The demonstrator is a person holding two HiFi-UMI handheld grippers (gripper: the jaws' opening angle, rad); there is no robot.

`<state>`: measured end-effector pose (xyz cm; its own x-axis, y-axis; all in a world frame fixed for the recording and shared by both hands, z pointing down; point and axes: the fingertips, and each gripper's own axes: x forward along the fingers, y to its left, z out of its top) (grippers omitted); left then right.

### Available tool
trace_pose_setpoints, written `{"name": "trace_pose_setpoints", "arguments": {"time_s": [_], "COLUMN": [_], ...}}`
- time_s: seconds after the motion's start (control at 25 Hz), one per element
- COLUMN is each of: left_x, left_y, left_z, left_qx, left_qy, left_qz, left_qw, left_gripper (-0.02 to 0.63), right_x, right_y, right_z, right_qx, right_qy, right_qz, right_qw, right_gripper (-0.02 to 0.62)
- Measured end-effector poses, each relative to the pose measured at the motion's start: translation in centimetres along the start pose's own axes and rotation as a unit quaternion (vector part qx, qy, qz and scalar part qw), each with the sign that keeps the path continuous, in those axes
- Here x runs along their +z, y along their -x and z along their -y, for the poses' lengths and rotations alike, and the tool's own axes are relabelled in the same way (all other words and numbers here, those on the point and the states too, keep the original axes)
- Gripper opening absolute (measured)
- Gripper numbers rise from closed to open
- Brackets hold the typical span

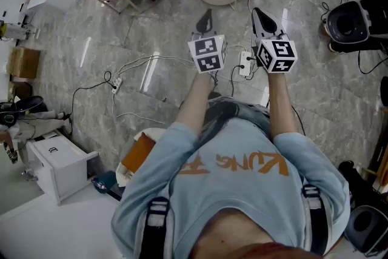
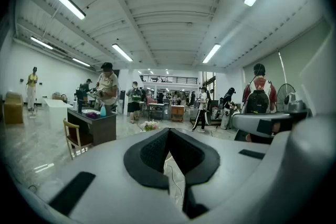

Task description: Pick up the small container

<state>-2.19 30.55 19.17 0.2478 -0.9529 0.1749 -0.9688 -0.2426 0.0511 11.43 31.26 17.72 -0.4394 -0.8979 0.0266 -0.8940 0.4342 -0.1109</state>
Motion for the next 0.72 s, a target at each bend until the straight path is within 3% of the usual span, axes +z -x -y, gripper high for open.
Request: {"name": "trace_pose_setpoints", "arguments": {"time_s": [0.28, 0.44, 0.72], "left_x": [0.6, 0.7, 1.1], "left_y": [-0.4, -0.8, -1.1], "left_z": [0.9, 0.9, 1.4], "left_qx": [-0.005, -0.011, -0.02], "left_qy": [0.003, 0.004, 0.001], "left_qz": [0.0, 0.0, 0.003], "left_qw": [1.0, 0.9999, 0.9998], "left_gripper": [0.023, 0.023, 0.023], "right_x": [0.7, 1.3, 1.2], "right_y": [-0.2, -0.7, -1.2], "right_z": [0.1, 0.5, 1.5], "right_qx": [0.019, 0.021, 0.014], "right_qy": [0.004, -0.043, -0.05], "right_qz": [0.003, 0.032, 0.024], "right_qw": [1.0, 0.998, 0.998], "right_gripper": [0.012, 0.012, 0.012]}}
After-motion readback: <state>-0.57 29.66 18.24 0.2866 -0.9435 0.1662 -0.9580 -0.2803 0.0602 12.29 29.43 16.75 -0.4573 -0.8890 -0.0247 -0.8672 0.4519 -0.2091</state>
